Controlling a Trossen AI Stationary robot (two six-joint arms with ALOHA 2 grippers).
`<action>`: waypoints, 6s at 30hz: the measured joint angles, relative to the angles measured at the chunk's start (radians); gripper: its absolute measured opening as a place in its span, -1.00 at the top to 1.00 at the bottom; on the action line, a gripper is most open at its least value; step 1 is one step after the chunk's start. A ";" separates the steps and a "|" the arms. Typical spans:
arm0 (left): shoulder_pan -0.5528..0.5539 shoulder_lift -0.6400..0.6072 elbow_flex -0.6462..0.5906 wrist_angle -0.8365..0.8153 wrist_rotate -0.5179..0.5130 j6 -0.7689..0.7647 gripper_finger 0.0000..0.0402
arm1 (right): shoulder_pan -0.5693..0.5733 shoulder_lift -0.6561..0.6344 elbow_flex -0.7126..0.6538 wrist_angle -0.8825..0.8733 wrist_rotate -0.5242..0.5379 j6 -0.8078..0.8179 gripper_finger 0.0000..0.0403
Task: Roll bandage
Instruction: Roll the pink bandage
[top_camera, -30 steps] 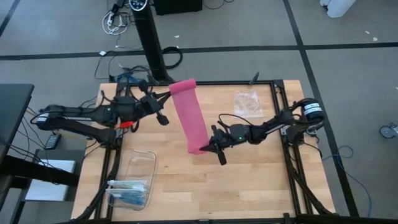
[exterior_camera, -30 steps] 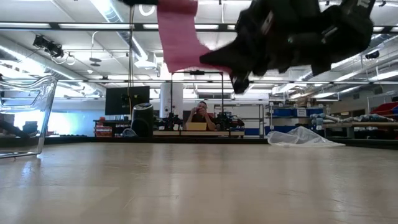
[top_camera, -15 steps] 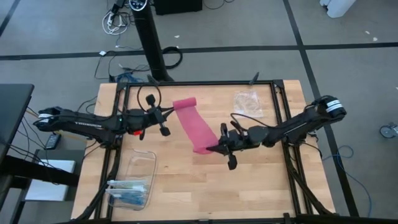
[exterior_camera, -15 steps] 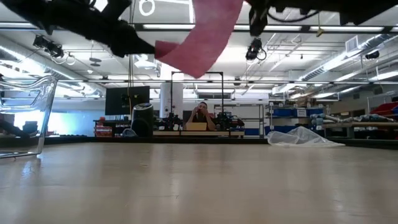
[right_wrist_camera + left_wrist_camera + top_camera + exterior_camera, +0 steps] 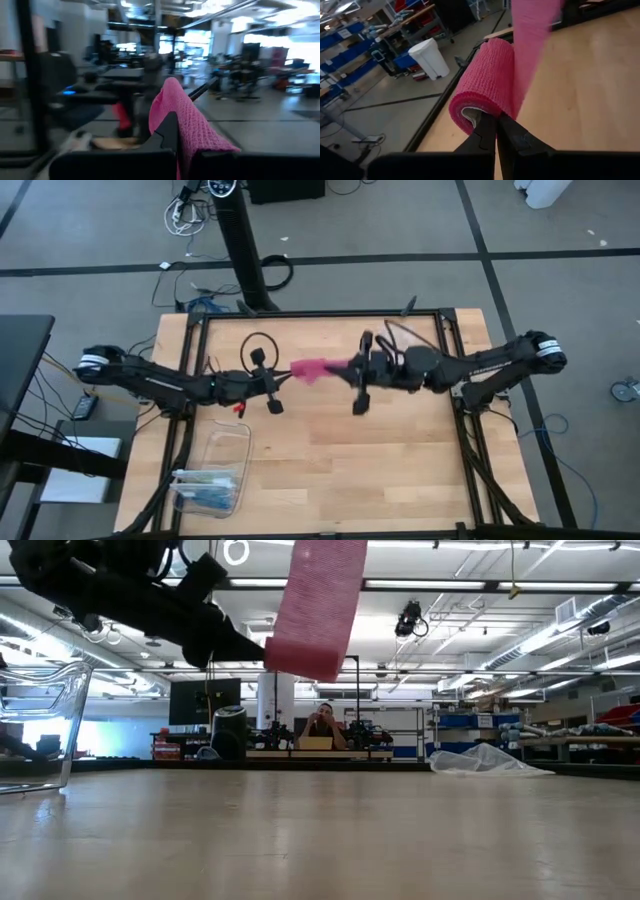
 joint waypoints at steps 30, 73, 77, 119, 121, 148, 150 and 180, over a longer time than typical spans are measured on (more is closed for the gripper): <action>-0.033 0.340 0.205 0.050 0.147 0.044 0.98 | -0.105 0.048 0.206 -0.047 -0.006 -0.045 1.00; 0.258 0.340 0.203 0.332 0.421 -0.116 0.99 | 0.220 0.104 0.236 -0.183 0.193 0.018 1.00; 0.198 0.340 0.203 0.288 0.428 -0.091 0.99 | 0.164 0.091 0.245 -0.162 0.195 -0.037 1.00; -0.316 0.340 0.204 0.458 0.199 -0.010 0.99 | -0.240 0.262 0.315 -0.817 0.024 0.136 0.63; -0.321 0.340 0.204 0.459 0.197 -0.010 0.99 | -0.241 0.253 0.315 -0.820 0.003 0.136 0.50; -0.309 0.325 0.204 0.415 0.163 -0.062 0.99 | -0.235 0.006 0.204 -1.102 -0.063 0.171 -0.27; -0.289 0.304 0.203 0.370 0.205 -0.073 0.99 | -0.220 -0.053 0.078 -1.014 -0.102 0.191 -0.25; -0.078 0.002 0.218 0.165 0.303 -0.104 0.99 | -0.019 -0.068 -0.639 0.288 -0.068 0.285 -0.50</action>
